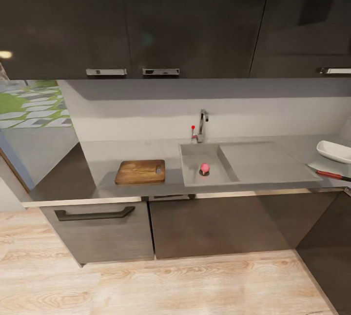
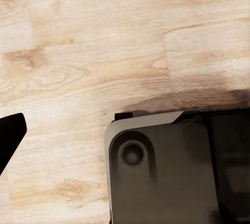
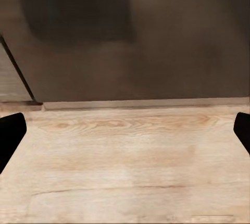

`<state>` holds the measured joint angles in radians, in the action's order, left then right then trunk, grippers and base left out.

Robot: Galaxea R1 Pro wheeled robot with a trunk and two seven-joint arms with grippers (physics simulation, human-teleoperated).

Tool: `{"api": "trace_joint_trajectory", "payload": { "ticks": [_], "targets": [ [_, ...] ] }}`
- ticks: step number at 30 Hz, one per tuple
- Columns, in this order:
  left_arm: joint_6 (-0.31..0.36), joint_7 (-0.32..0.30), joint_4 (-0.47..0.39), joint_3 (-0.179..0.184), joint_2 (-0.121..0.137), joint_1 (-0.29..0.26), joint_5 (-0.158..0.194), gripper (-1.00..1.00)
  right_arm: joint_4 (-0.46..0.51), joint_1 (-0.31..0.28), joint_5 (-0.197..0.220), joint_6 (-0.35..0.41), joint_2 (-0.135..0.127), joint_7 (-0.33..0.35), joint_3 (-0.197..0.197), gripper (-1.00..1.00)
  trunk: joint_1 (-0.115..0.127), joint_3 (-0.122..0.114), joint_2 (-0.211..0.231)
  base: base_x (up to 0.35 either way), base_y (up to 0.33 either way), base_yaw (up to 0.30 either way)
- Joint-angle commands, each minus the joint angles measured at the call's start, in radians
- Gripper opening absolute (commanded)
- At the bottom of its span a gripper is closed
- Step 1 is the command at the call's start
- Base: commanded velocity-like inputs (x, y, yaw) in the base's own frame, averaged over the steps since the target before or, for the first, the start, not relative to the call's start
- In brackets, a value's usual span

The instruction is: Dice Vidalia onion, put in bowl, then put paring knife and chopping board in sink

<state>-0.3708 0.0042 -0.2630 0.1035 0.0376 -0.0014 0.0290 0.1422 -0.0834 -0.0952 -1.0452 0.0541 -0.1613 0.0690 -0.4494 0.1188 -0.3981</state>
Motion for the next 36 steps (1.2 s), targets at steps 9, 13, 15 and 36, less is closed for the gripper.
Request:
{"api": "trace_joint_trajectory", "payload": {
  "ticks": [9,13,15,36],
  "targets": [
    [-0.002,0.0,-0.001,0.005,0.001,0.0,0.003,1.0,-0.115,0.102,-0.017,-0.002,0.04,-0.006,0.003,1.0,-0.001,0.002,-0.002,0.0,0.0,0.0],
    [-0.002,0.0,-0.001,0.005,0.001,0.0,0.003,1.0,-0.119,0.205,-0.021,-0.002,0.042,-0.005,0.004,1.0,-0.001,0.002,-0.002,0.0,0.0,0.0],
    [-0.002,0.0,-0.001,0.005,0.001,0.0,0.003,1.0,-0.114,0.238,-0.022,-0.002,0.041,-0.005,0.004,1.0,-0.001,0.002,-0.002,0.0,0.0,0.0],
    [-0.002,0.0,-0.001,0.005,0.001,0.0,0.003,1.0,0.477,0.275,-0.006,0.427,-0.048,-0.014,-0.004,1.0,-0.001,0.002,-0.002,0.0,-0.039,0.0]
  ]
}}
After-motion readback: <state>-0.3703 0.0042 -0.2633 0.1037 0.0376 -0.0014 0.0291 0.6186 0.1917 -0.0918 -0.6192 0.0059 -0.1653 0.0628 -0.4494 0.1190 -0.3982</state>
